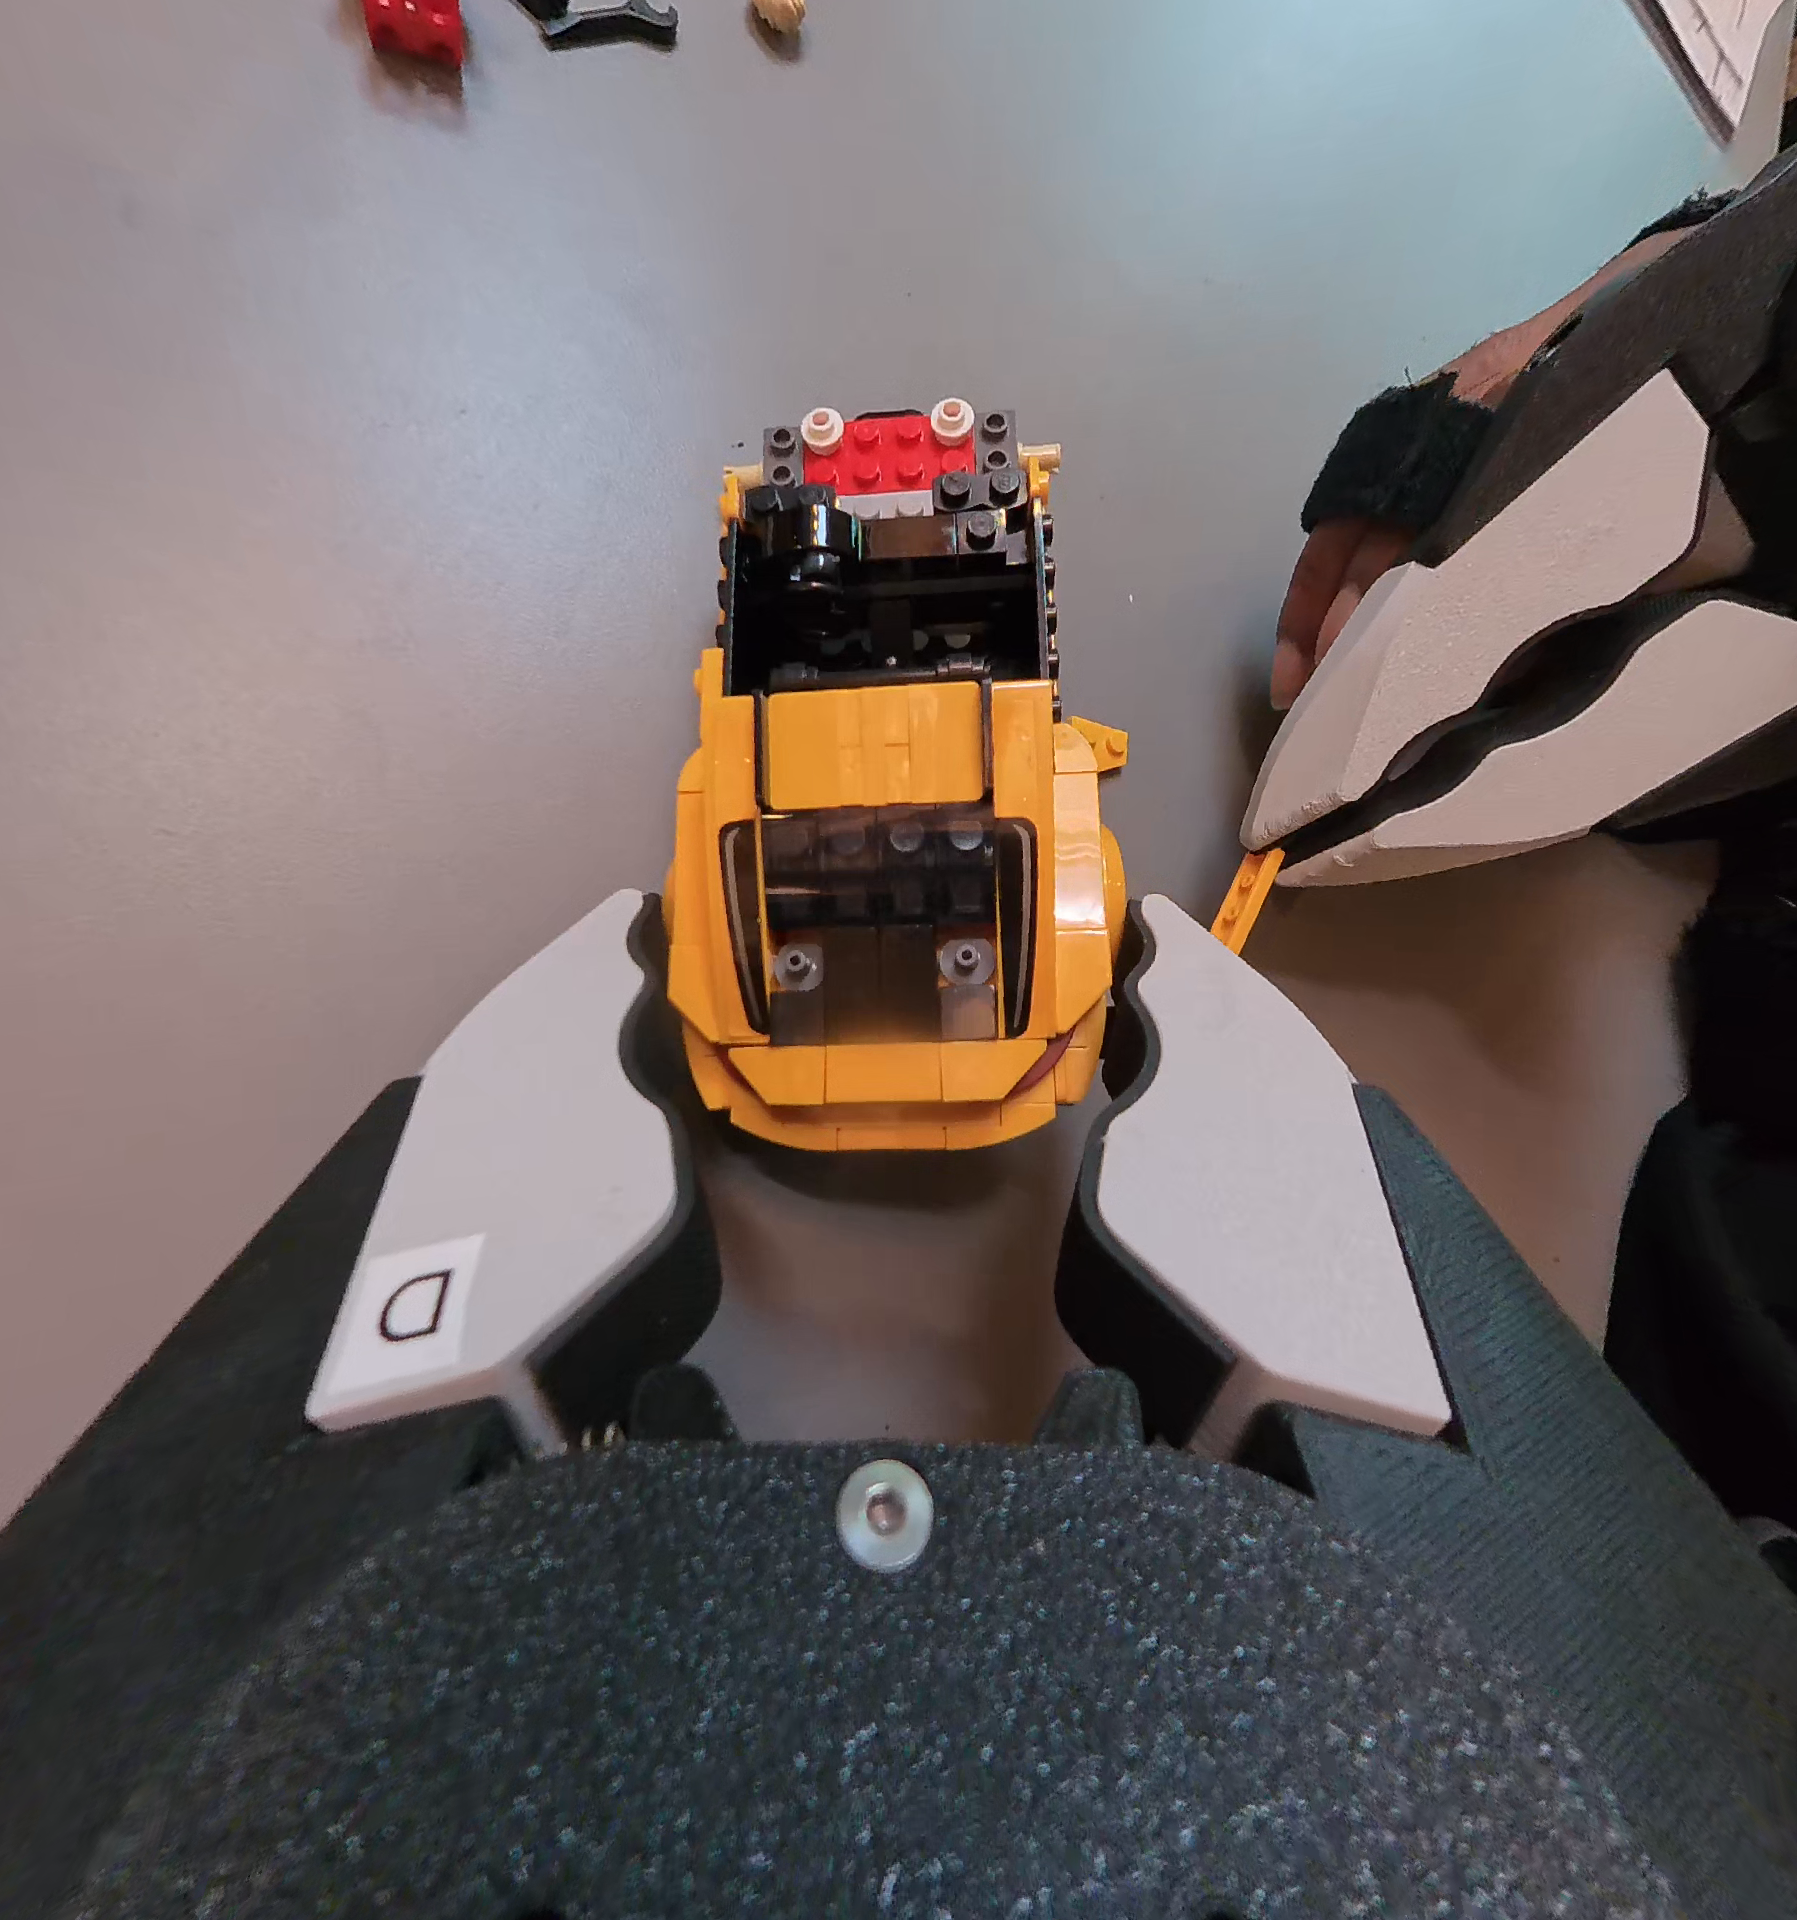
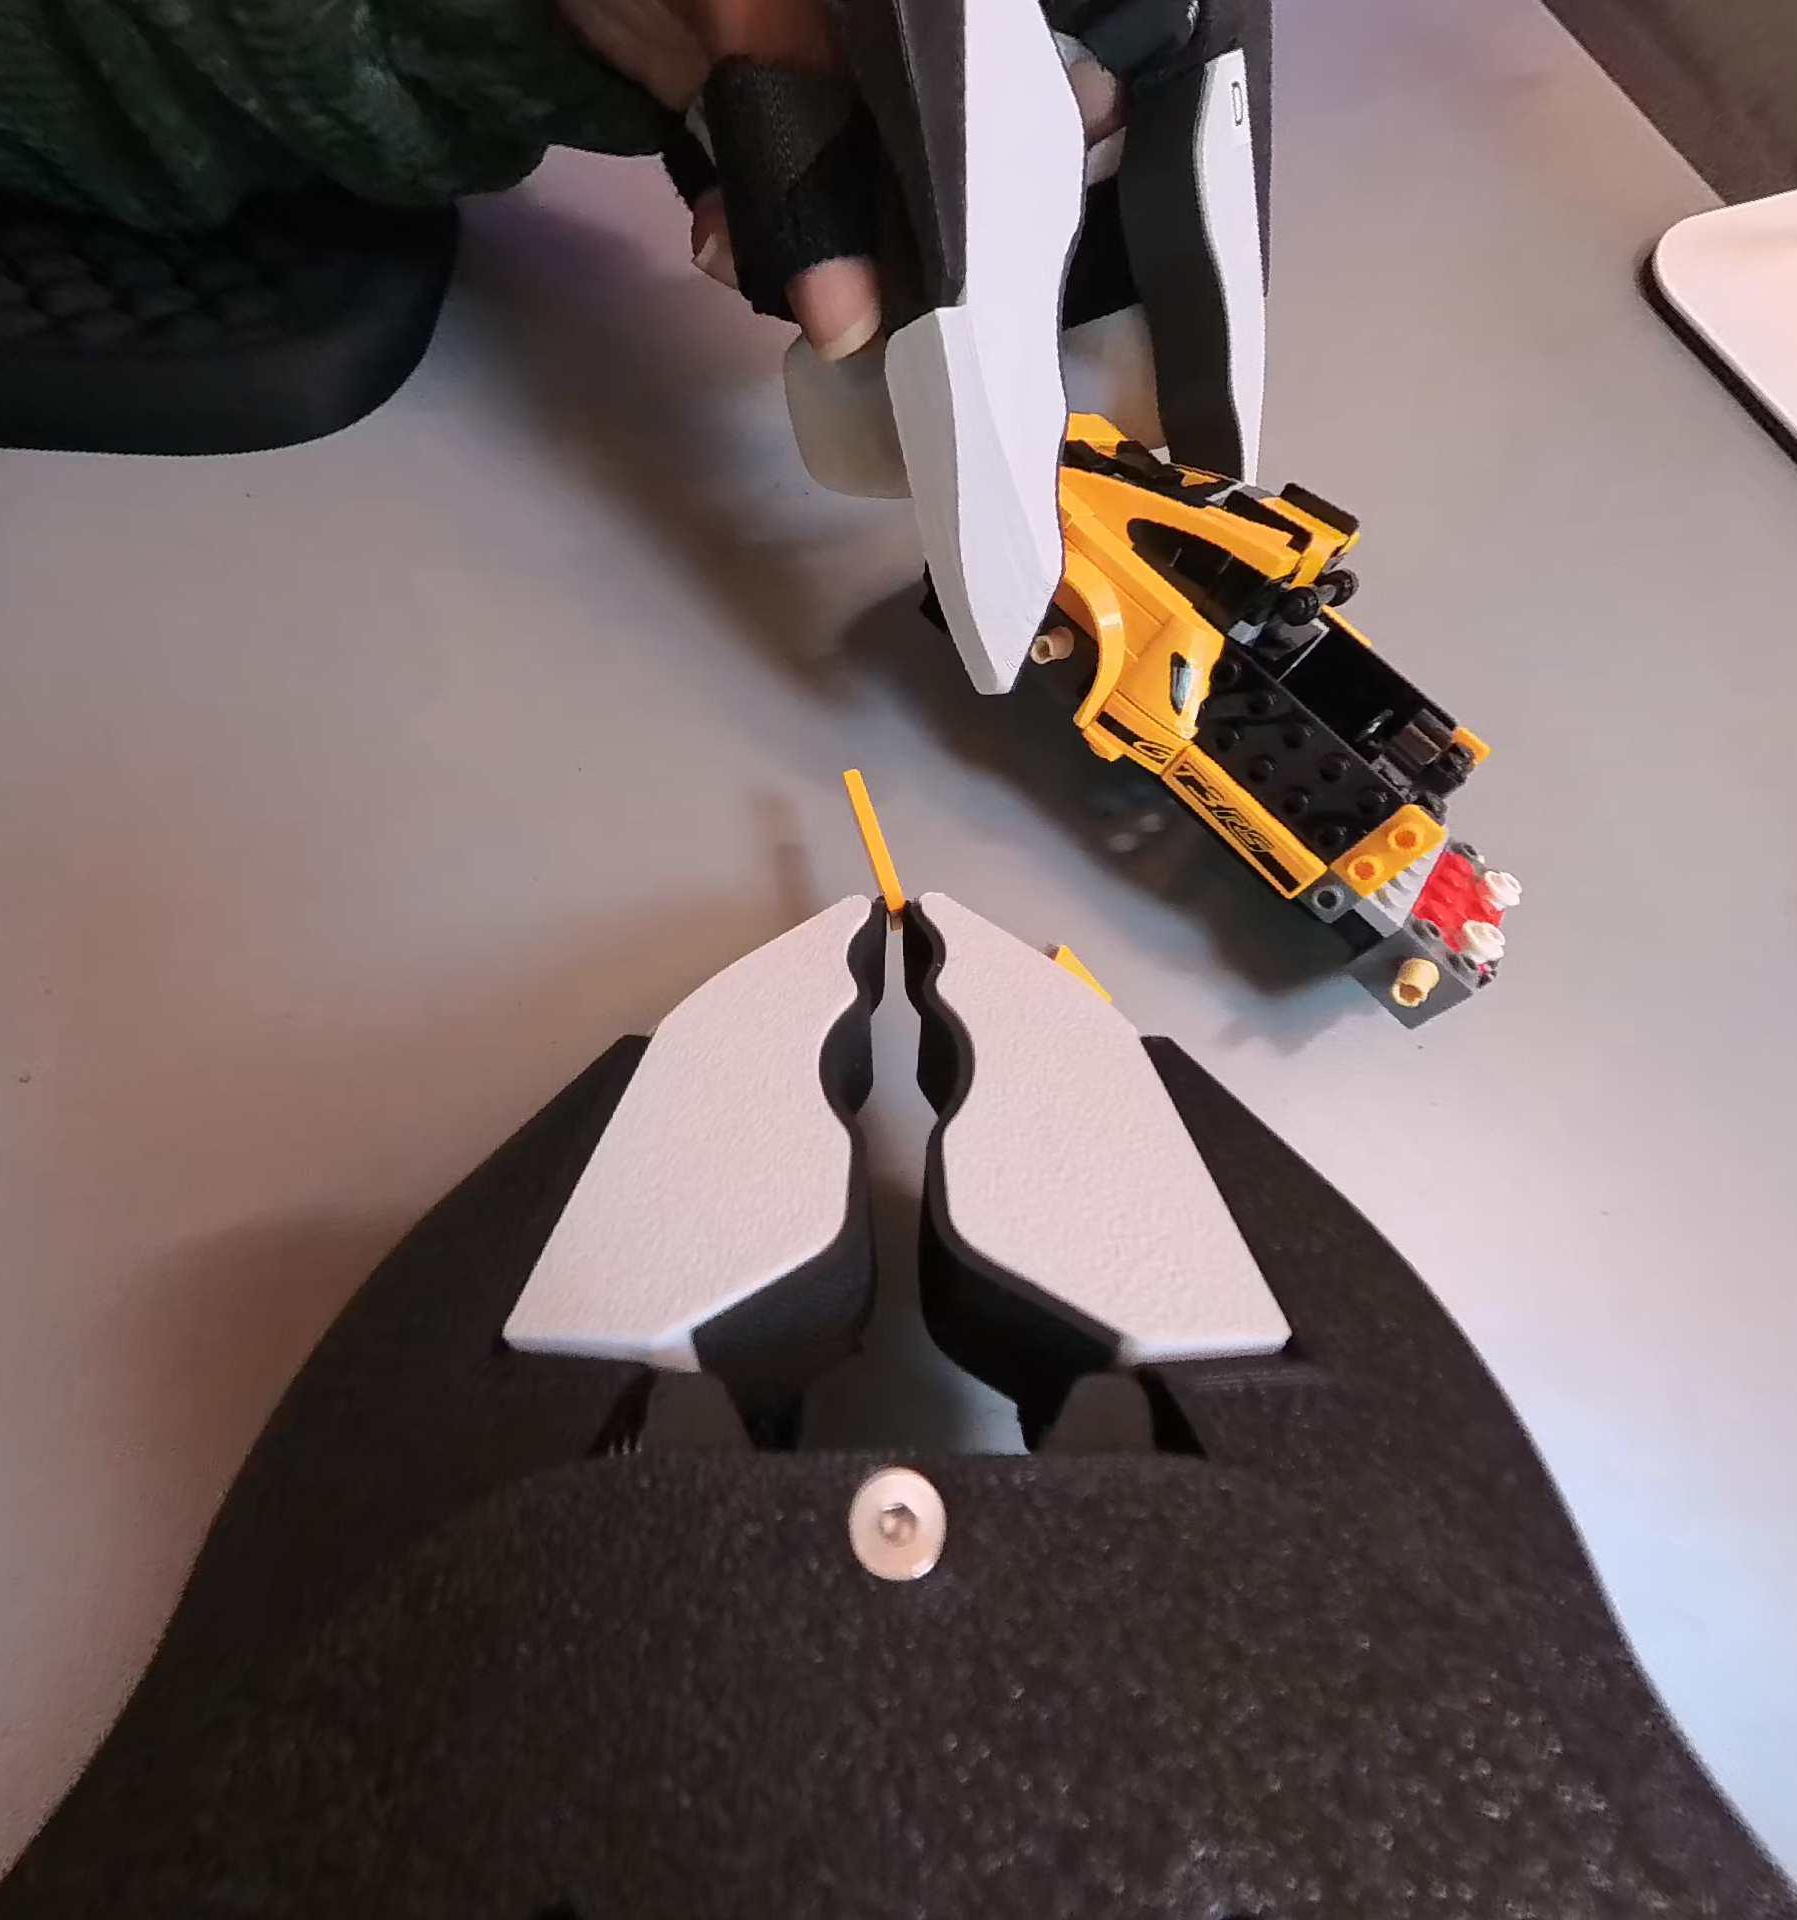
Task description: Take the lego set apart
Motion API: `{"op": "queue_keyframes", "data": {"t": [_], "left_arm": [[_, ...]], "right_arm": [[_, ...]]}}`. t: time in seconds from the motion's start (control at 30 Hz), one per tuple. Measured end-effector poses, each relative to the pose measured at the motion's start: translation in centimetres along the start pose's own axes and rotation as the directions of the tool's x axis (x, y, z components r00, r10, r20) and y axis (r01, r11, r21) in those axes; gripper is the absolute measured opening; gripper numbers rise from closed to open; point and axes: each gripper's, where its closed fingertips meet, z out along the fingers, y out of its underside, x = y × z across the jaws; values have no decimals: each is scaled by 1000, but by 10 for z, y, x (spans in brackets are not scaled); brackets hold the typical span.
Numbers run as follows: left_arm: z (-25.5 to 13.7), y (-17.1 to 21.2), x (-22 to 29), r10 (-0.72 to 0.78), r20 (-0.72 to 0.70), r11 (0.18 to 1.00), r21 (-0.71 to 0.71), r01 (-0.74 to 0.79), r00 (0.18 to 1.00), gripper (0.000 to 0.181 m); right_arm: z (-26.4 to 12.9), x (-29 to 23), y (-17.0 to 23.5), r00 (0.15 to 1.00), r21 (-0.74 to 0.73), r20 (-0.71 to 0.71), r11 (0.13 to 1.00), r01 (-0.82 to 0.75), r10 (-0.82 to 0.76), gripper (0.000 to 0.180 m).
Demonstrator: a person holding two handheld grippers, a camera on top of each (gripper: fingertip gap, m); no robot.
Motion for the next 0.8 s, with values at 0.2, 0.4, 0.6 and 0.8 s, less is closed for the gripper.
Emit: {"op": "queue_keyframes", "data": {"t": [0.2, 0.4, 0.6, 0.8], "left_arm": [[0, 0, 0, 6, -2, 1000, 1, -6, 1000, 81], [0, 0, 0, 11, -1, 1000, 1, -11, 1000, 81], [0, 0, 0, 12, 0, 1000, 2, -12, 1000, 81], [0, 0, 0, 14, 1, 1000, 2, -14, 1000, 81]], "right_arm": [[1, -1, 0, 1000, 0, 4, 1000, 2, -2, 3], [2, 3, 0, 1000, 5, -23, 1000, -4, 4, 5], [-1, 9, -6, 999, 50, -38, 998, -33, 35, 23], [0, 3, -8, 1000, 52, -21, 999, 2, -1, 38]]}}
